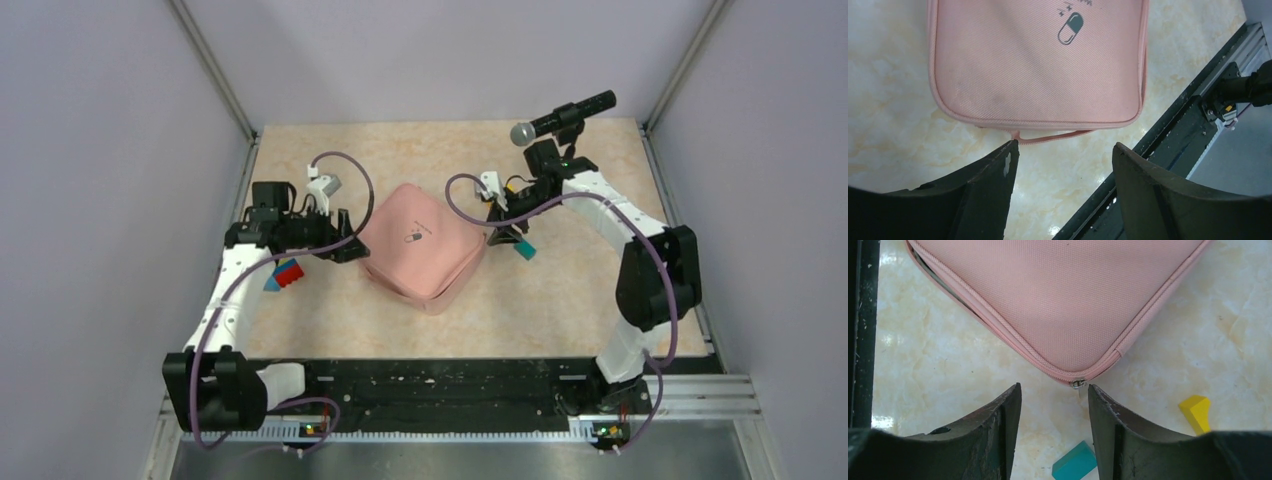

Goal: Organize the medicine kit

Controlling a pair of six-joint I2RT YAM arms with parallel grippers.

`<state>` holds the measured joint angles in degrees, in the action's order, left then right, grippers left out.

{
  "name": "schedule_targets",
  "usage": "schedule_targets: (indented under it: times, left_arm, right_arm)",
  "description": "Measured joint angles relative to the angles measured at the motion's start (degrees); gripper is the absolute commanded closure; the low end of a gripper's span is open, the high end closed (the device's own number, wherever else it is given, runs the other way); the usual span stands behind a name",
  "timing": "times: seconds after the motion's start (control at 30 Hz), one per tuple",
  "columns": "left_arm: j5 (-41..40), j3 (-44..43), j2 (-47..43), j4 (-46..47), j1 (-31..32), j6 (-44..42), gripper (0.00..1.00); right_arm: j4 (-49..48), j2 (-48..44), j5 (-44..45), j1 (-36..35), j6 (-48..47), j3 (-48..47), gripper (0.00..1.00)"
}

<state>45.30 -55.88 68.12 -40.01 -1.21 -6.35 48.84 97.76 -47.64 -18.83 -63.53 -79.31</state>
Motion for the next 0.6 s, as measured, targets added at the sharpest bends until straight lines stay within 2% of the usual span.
schedule_targets:
  times: [0.13,0.3,0.6]
  left_arm:
    - [1.7,-3.5,0.0,-3.4,0.2,-6.3,0.27]
    - [2.4,-5.6,1.7,-6.0,0.2,-9.9,0.28]
    - [3.0,-7.2,4.1,-9.0,0.6,-11.7,0.28]
  right_arm:
    - [5.2,4.4,-0.3,0.5,-5.9,-2.7,0.52]
    - [8.0,7.2,-0.2,1.6,-10.2,-2.9,0.53]
    - [4.7,11.1,0.0,1.9,-12.4,-2.9,0.55]
